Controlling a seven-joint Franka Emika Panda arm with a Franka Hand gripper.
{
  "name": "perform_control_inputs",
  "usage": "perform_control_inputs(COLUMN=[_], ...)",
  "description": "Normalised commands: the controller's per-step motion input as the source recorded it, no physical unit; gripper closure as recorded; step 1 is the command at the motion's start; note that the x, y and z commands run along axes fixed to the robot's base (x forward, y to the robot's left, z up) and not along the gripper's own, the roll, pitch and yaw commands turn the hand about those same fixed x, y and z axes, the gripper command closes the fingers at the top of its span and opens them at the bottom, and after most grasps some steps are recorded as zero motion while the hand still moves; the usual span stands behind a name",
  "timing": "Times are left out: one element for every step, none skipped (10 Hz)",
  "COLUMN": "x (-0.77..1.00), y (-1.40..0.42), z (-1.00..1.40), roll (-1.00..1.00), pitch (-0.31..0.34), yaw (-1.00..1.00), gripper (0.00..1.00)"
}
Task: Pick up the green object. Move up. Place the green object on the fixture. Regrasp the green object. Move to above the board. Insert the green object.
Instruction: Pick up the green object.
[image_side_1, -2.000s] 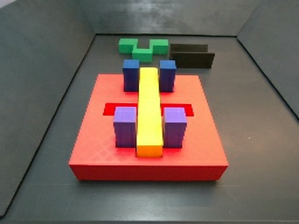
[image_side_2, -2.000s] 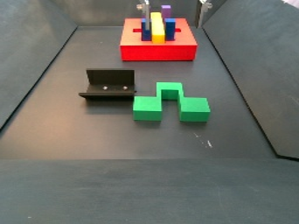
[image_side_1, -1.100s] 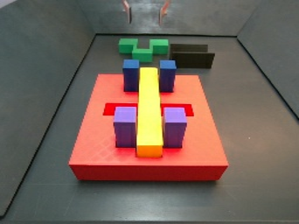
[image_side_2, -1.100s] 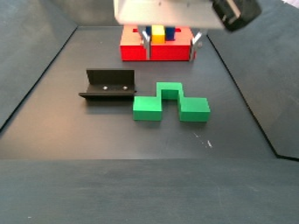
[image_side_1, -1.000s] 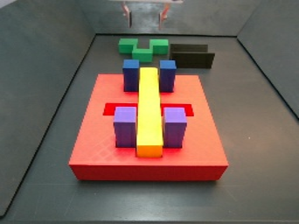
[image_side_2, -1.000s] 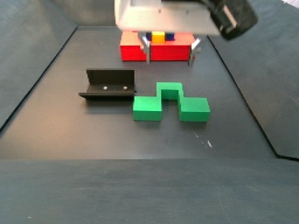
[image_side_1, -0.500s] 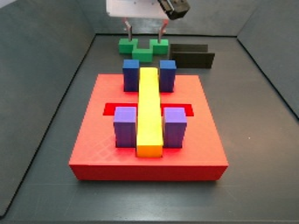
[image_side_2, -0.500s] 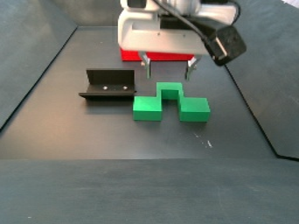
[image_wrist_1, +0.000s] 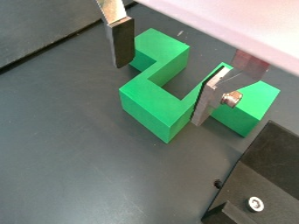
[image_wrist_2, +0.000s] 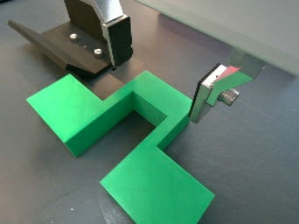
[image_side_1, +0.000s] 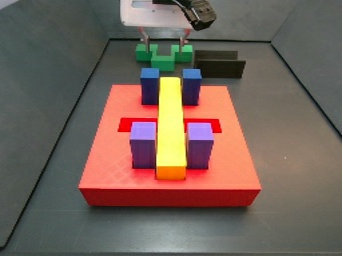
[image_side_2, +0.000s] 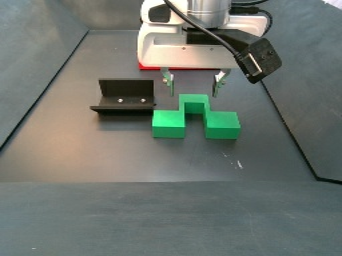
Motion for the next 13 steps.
perform_control_inputs(x=[-0.01, -0.05, -0.05, -0.01, 0.00, 0.00, 0.00, 0.00, 0.00, 0.00, 0.00, 0.00, 0.00], y=[-0.02, -0.02, -0.02, 0.00, 0.00, 0.00, 0.00, 0.00, 0.00, 0.00, 0.00, 0.00, 0.00], z=[-0.16, -0.30, -0.40, -0.33, -0.04, -0.04, -0.09, -0.15, -0.20, 0.00, 0.00, 0.00, 0.00], roll=[0.00, 0.02, 0.01, 0.00, 0.00, 0.00, 0.00, 0.00, 0.00, 0.00, 0.00, 0.00, 0.00], pitch=[0.000, -0.010, -0.033, -0.021, 0.000, 0.000, 0.000, 0.000, 0.000, 0.000, 0.000, 0.000, 0.000], yaw=[0.05, 0.03, 0.02, 0.01, 0.00, 0.00, 0.00, 0.00, 0.00, 0.00, 0.00, 0.00, 0.00], gripper=[0.00, 0.00, 0.00, 0.00, 0.00, 0.00, 0.00, 0.00, 0.00, 0.00, 1.00, 1.00, 1.00])
